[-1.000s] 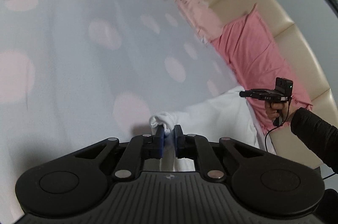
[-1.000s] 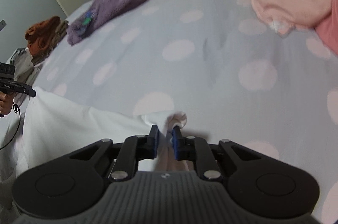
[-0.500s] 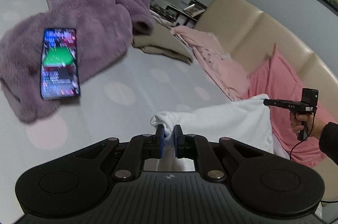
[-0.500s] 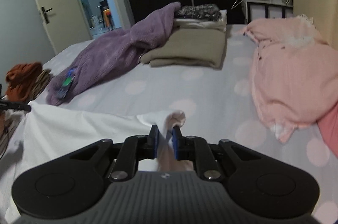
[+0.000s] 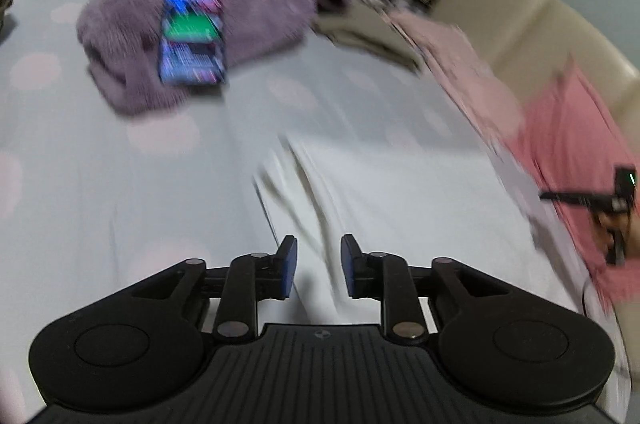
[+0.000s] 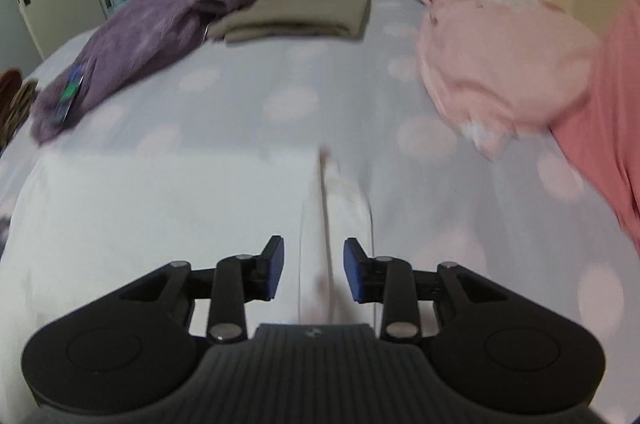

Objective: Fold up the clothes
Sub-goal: 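Open both grippers to release the folded edge, then roll both open grippers and sweep them along the folded shirt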

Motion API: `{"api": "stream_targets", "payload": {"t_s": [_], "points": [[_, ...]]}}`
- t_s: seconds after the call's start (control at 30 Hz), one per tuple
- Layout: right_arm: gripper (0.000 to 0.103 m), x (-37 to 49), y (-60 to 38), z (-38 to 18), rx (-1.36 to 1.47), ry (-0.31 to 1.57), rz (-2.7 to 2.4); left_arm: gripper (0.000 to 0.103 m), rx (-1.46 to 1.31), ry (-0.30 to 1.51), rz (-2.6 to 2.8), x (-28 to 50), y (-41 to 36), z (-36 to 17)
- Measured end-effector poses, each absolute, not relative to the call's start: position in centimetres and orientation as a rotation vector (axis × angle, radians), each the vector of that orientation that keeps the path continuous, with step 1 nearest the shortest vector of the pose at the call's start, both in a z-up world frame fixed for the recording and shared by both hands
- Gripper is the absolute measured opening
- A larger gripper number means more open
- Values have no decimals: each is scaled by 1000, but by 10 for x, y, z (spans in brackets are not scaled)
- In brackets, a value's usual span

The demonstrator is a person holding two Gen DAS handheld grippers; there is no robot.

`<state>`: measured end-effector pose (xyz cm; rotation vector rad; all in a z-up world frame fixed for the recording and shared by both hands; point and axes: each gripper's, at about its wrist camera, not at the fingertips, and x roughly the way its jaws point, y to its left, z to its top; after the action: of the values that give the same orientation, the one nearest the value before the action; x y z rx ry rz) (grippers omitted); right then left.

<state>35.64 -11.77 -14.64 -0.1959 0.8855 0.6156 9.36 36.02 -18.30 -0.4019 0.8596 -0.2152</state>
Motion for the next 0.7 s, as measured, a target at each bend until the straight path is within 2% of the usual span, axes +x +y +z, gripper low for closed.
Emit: {"api": "stream_targets", "payload": {"t_s": [0.23,0.47,0.7], "points": [[40,235,-145,-165,-381,824,635,24,-177,895,-355,15,289,-196],[40,134,-146,-187,-842,671,772,29,321,850,-551,-59,201,-207],[42,83,-170,-217,-1281,460,852,29,628,777,-624,-115,156,-226]]}}
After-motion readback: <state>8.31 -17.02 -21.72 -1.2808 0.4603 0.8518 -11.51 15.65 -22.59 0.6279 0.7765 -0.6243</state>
